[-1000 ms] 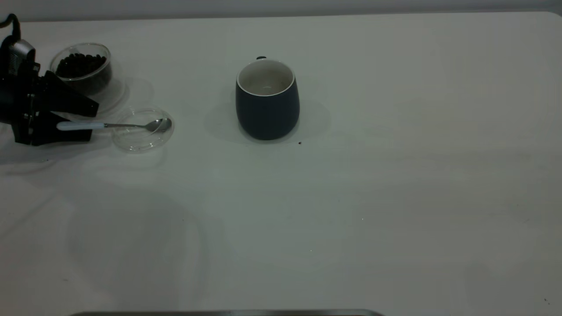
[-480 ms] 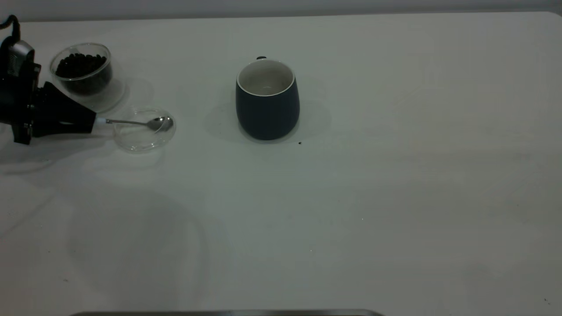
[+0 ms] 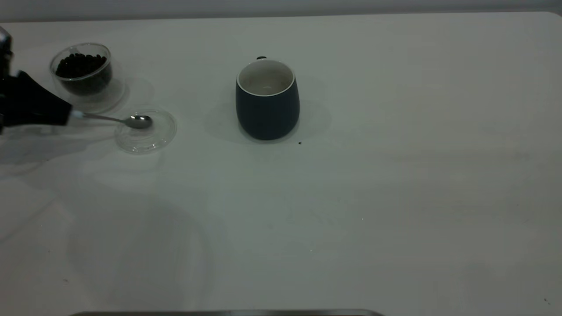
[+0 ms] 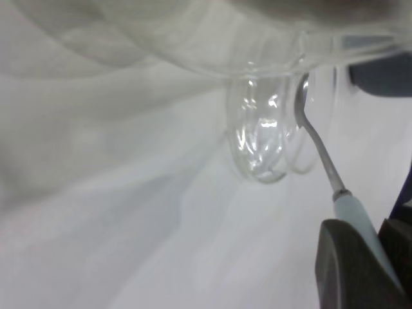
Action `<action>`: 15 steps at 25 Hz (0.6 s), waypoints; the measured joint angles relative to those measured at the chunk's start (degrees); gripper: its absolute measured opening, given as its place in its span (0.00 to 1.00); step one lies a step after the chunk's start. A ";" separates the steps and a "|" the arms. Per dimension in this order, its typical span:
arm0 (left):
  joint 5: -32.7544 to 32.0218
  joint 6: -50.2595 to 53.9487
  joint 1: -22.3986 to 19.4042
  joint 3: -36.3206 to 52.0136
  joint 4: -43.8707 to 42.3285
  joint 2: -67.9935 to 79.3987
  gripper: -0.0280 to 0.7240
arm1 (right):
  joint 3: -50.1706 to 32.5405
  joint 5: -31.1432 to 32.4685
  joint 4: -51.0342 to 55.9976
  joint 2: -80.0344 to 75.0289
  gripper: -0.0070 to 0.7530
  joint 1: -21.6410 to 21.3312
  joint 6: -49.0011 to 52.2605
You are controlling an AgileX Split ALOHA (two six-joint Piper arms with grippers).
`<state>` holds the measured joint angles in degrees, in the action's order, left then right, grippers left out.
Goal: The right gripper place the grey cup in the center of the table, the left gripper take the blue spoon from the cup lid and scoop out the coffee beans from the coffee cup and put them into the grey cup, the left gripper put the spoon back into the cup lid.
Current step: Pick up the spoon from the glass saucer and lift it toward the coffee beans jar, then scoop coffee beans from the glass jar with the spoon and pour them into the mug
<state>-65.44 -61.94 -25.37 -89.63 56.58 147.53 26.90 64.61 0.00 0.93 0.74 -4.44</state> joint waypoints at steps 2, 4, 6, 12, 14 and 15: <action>-0.30 0.35 -0.50 0.00 -1.52 -1.78 0.21 | 0.00 0.00 0.00 0.00 0.62 0.00 0.00; -0.30 0.48 -1.16 0.00 -2.19 -3.53 0.20 | 0.00 0.00 0.00 0.00 0.62 0.00 0.00; -0.42 0.60 -1.69 0.00 -2.61 -5.63 0.20 | 0.00 0.00 0.00 0.00 0.62 0.00 0.00; -0.82 -0.29 -2.31 0.00 -2.89 -13.39 0.20 | 0.00 0.05 0.00 0.00 0.62 0.00 0.00; -1.11 -1.78 -2.31 0.00 -2.89 -15.97 0.20 | 0.00 0.05 0.00 0.00 0.62 0.00 0.00; -1.18 -2.74 -2.31 0.00 -2.96 -16.84 0.20 | 0.00 0.05 0.00 0.00 0.62 0.00 0.00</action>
<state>-66.62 -64.69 -27.68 -89.63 53.62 130.69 26.90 64.67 0.00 0.93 0.74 -4.44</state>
